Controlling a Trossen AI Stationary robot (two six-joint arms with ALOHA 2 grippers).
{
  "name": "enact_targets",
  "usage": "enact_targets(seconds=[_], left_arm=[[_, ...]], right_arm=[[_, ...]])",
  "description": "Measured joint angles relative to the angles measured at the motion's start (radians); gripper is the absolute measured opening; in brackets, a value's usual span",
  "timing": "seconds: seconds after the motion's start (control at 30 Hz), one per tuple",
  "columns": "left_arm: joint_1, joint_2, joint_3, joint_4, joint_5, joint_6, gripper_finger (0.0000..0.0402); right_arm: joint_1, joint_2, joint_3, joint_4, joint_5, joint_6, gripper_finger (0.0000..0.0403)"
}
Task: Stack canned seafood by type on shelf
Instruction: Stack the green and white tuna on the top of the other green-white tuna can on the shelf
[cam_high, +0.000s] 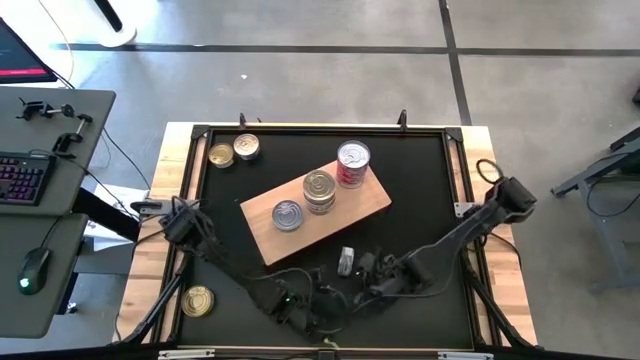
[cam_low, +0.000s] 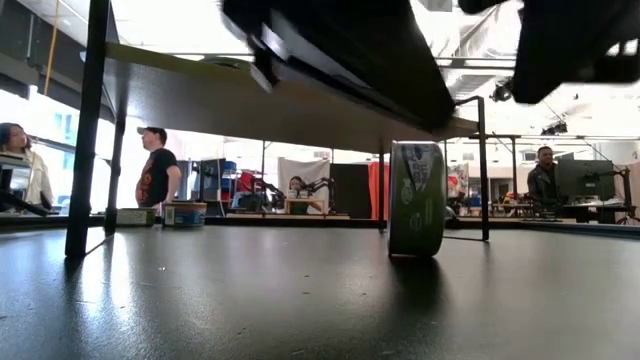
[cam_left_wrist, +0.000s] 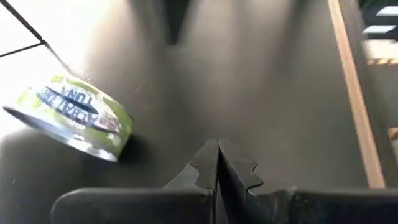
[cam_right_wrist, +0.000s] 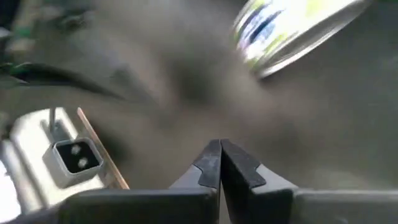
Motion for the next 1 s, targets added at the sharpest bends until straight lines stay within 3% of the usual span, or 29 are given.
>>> enact_targets(seconds=[0.17,0.3,0.4,0.6,0.87,1.0], left_arm=[[-0.074,-0.069,0.002,-0.155,-0.119,-0.102,0.0000],[-0.108,-0.091,0.001,-0.262,-0.258,-0.226,0.0000],[-0.110,-0.091,0.002,-0.269,-0.249,-0.284,0.0000],[-0.151,-0.091,0.001,-0.259,-0.239,-0.400,0.0000],[-0.178,-0.091,0.001,-0.262,-0.254,-0.413,0.0000],[-0.178,-0.091,0.001,-0.263,-0.255,-0.412,0.0000]], right_arm=[[-0.054,-0.084,0.000,-0.090,0.166,-0.022,0.0000],[-0.165,-0.073,-0.001,-0.065,0.152,-0.125,0.0000],[-0.222,-0.045,-0.001,0.012,0.120,-0.189,0.0000],[-0.238,-0.018,-0.002,-0.036,0.082,-0.202,0.0000],[-0.238,0.029,-0.003,-0.052,0.155,-0.176,0.0000],[-0.232,0.030,-0.003,-0.058,0.136,-0.172,0.0000]])
